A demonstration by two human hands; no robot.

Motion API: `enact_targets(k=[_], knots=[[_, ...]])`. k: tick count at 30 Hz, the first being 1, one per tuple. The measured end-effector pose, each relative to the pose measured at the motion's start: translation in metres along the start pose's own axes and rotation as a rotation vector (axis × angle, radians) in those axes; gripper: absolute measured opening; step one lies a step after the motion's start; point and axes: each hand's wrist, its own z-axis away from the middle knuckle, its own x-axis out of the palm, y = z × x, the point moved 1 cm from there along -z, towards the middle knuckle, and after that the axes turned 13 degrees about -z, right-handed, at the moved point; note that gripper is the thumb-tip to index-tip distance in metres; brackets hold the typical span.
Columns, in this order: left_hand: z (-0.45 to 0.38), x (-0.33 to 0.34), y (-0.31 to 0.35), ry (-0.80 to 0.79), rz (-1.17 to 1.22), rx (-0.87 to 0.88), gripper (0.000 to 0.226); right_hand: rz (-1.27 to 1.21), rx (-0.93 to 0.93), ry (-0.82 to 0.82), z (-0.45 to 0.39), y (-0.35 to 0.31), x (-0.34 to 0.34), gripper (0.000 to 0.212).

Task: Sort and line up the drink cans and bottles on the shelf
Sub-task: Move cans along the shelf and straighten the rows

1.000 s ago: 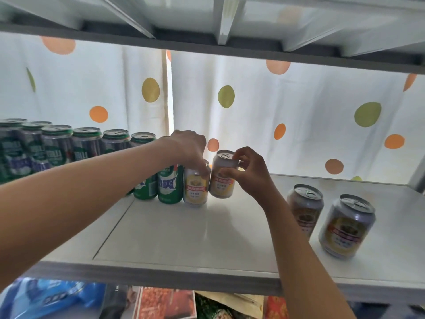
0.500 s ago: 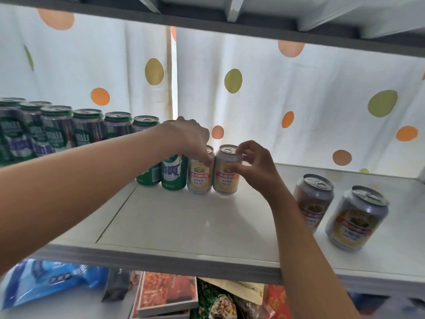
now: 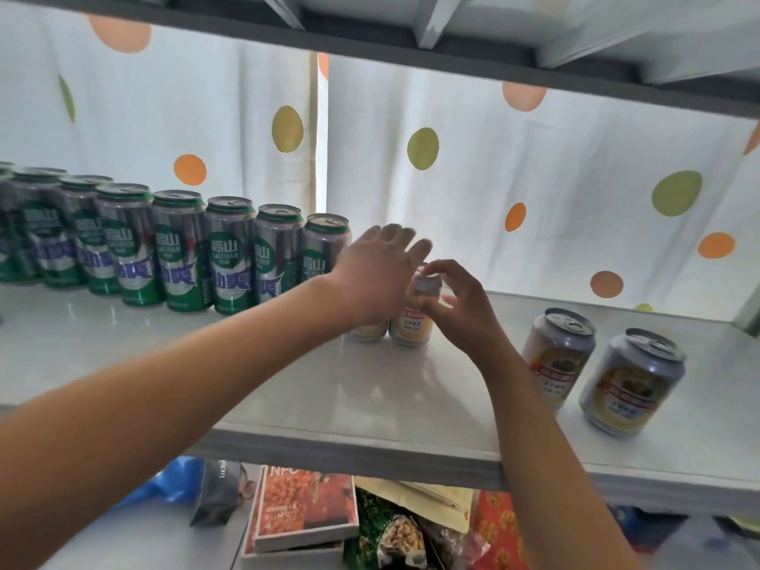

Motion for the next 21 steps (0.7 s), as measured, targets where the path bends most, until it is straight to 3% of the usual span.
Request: enact_targets(k=[3, 11, 14, 18, 21], knots=[[0.008, -0.001, 0.019, 0.181, 0.341, -0.104, 0.049, 0.050, -0.051, 0.100, 0.010, -0.011, -0.003, 0.046], [0.018, 0.001, 0.071, 0.464, 0.642, -0.135, 0.055, 0.175, -0.213, 0.319, 0.070, -0.048, -0.040, 0.055], [0.011, -0.009, 0.092, 0.446, 0.718, -0.078, 0.048, 0.198, -0.209, 0.449, 0.097, -0.060, -0.069, 0.051], [0.005, -0.020, 0.129, 0.306, 0.871, 0.085, 0.037, 0.339, -0.226, 0.602, 0.133, -0.061, -0.107, 0.046], [-0.001, -0.022, 0.153, 0.220, 0.952, 0.099, 0.033, 0.434, -0.193, 0.718, 0.152, -0.053, -0.133, 0.026]])
